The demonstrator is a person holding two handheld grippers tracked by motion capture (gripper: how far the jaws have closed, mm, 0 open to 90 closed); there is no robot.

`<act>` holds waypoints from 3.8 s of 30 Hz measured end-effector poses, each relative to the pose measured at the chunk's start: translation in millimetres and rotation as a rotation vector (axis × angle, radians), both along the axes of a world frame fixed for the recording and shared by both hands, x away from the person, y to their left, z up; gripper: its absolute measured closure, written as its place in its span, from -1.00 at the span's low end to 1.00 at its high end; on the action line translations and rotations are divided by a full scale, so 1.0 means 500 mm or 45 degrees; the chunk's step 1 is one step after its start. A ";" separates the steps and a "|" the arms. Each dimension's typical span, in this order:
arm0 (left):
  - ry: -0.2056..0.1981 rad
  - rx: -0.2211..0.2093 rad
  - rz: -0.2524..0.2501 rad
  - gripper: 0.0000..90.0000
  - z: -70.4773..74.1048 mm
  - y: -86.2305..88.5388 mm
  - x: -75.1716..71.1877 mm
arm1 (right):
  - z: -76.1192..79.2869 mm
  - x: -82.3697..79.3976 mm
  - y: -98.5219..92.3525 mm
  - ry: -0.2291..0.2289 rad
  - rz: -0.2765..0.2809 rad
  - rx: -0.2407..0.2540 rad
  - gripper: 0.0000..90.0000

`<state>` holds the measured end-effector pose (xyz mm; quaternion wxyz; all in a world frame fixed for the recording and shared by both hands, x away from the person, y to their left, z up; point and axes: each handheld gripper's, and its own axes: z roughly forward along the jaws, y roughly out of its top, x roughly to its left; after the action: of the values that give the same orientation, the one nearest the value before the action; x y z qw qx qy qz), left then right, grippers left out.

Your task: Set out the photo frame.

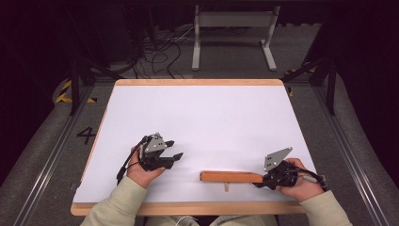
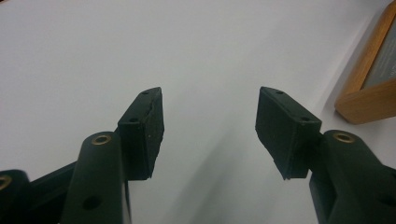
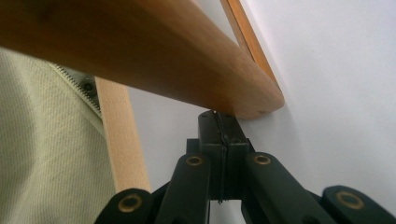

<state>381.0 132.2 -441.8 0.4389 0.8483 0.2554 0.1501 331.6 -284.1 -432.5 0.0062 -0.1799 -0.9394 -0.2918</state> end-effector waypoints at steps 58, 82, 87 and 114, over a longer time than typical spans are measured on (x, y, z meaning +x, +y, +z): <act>0.008 0.027 0.110 -0.05 -0.011 0.052 -0.028 | -0.017 0.165 0.106 -0.137 -0.362 0.206 1.00; 0.009 0.024 0.101 -0.05 -0.013 0.052 -0.027 | -0.014 0.191 0.177 -0.109 -0.235 0.323 1.00; 0.012 0.021 0.097 -0.06 -0.012 0.051 -0.024 | 0.002 0.178 0.170 -0.203 -0.269 0.232 0.98; 0.013 0.014 0.095 -0.06 -0.009 0.046 -0.011 | 0.172 0.078 0.132 -0.396 -0.420 0.051 0.03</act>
<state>375.4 155.3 -446.4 0.4270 0.8414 0.2883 0.1634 370.7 -218.0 -346.3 -0.1828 -0.2838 -0.8809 -0.3317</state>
